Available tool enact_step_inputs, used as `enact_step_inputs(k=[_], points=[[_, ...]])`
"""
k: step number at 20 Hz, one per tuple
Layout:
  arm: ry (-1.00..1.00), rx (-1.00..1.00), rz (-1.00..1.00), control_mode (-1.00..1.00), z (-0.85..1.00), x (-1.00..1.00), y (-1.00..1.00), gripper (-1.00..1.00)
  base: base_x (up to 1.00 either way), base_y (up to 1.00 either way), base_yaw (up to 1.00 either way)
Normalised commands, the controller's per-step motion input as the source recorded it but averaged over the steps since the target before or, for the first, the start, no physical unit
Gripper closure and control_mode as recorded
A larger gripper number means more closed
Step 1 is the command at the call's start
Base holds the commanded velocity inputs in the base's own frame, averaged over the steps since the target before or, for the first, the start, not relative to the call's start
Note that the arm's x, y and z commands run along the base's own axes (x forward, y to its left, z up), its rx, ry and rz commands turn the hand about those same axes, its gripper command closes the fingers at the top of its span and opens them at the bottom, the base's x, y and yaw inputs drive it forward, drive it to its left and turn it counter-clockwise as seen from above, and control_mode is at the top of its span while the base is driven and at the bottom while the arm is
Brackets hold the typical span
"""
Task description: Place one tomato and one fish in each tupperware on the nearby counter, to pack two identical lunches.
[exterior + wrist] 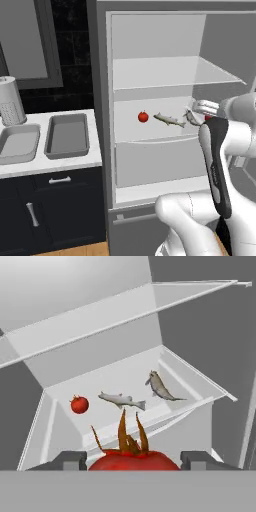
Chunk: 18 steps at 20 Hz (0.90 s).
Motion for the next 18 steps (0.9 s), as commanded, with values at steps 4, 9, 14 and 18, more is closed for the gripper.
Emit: enact_step_inputs(k=[4, 9, 14, 18], points=[[0.0, 0.0, 0.0, 1.0, -0.03, -0.19, 0.01, 1.0, -0.25, 0.06, 0.0], [0.0, 0.0, 0.0, 1.0, 0.0, 0.0, 0.0, 1.0, -0.96, 0.74, 0.05], [0.0, 0.0, 0.0, 1.0, 0.0, 0.0, 0.0, 1.0, 0.05, 1.0, 0.23], [0.0, 0.0, 0.0, 1.0, 0.0, 0.0, 0.0, 1.0, 0.32, 1.0, 0.19]])
